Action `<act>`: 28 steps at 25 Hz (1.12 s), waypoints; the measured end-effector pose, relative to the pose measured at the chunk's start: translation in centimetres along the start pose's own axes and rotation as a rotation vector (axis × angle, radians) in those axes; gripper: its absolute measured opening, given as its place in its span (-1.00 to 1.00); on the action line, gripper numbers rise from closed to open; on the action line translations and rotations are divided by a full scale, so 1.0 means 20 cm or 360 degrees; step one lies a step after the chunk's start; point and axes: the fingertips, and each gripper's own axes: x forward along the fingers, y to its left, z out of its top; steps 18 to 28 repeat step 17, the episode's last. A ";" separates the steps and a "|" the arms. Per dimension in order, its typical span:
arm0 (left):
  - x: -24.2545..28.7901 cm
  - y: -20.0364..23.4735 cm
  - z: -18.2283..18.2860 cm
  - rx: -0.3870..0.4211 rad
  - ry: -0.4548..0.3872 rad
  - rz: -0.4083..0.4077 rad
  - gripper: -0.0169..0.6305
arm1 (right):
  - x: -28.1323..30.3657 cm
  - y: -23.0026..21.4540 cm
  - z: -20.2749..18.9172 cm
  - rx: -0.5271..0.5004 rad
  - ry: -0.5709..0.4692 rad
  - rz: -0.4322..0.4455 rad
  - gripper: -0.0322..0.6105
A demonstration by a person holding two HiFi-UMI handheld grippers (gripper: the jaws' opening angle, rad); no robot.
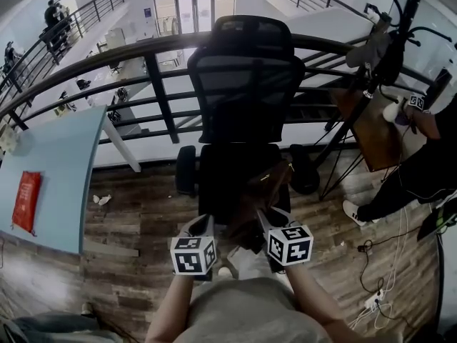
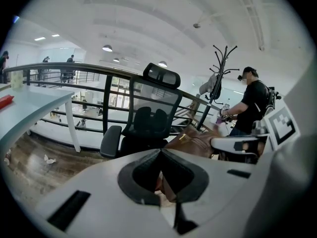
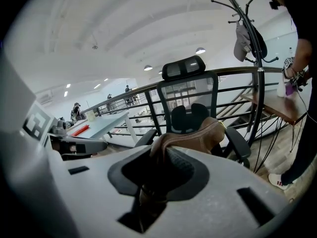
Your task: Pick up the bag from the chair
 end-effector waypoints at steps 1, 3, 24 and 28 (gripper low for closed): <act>0.00 0.00 0.00 -0.0001 -0.0002 0.0000 -0.95 | 0.00 0.00 0.00 -0.0003 -0.0002 0.0002 -0.67; 0.00 0.00 0.00 -0.0003 -0.0008 -0.0001 -0.94 | 0.00 0.01 0.01 -0.0013 -0.0006 0.0007 -0.67; 0.01 0.01 0.03 -0.0005 -0.0009 -0.0002 -0.94 | 0.01 0.05 0.08 -0.0055 -0.0026 0.0034 -0.67; 0.01 0.01 0.03 -0.0005 -0.0009 -0.0002 -0.94 | 0.01 0.05 0.08 -0.0055 -0.0026 0.0034 -0.67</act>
